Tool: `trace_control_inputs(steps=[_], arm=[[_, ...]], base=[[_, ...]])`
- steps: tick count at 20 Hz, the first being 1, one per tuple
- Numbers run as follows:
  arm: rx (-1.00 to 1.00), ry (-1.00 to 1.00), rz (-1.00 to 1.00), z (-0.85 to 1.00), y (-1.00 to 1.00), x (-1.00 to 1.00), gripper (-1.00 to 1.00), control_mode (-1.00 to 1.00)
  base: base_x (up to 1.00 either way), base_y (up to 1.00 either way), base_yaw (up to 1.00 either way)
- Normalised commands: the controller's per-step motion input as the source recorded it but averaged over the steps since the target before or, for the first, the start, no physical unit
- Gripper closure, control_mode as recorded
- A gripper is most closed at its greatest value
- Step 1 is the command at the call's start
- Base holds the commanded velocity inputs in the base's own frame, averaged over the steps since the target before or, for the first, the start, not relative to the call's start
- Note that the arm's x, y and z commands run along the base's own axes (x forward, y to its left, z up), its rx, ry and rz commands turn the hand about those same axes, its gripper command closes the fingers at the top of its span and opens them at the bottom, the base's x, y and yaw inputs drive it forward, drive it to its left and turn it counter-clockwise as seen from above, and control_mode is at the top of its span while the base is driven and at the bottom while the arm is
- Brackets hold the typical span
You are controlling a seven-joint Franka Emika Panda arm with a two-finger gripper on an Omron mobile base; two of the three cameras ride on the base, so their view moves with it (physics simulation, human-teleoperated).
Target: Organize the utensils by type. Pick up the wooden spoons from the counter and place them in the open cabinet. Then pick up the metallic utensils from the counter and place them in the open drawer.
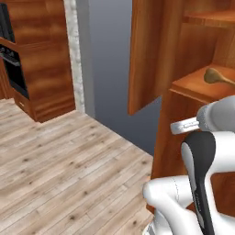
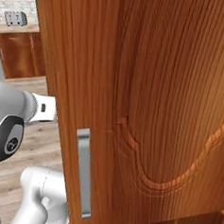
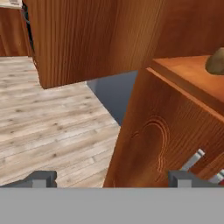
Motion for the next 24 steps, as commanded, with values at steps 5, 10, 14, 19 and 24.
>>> trace_control_inputs(steps=[5, 10, 14, 19, 24], arm=[[0.00, 0.00, 0.00, 0.00, 0.00, 0.00, -1.00, 1.00], [0.00, 0.00, 0.00, 0.00, 0.00, 0.00, -1.00, 1.00], [0.00, 0.00, 0.00, 0.00, 0.00, 0.00, -1.00, 1.00], [0.00, 0.00, 0.00, 0.00, 0.00, 0.00, -1.00, 1.00], [0.00, 0.00, 0.00, 0.00, 0.00, 0.00, -1.00, 1.00]], base=[[-0.39, 0.34, 0.69], [0.00, 0.83, 0.42], [0.28, 0.93, 0.15], [0.82, 0.67, 0.04], [1.00, 0.16, 0.04]])
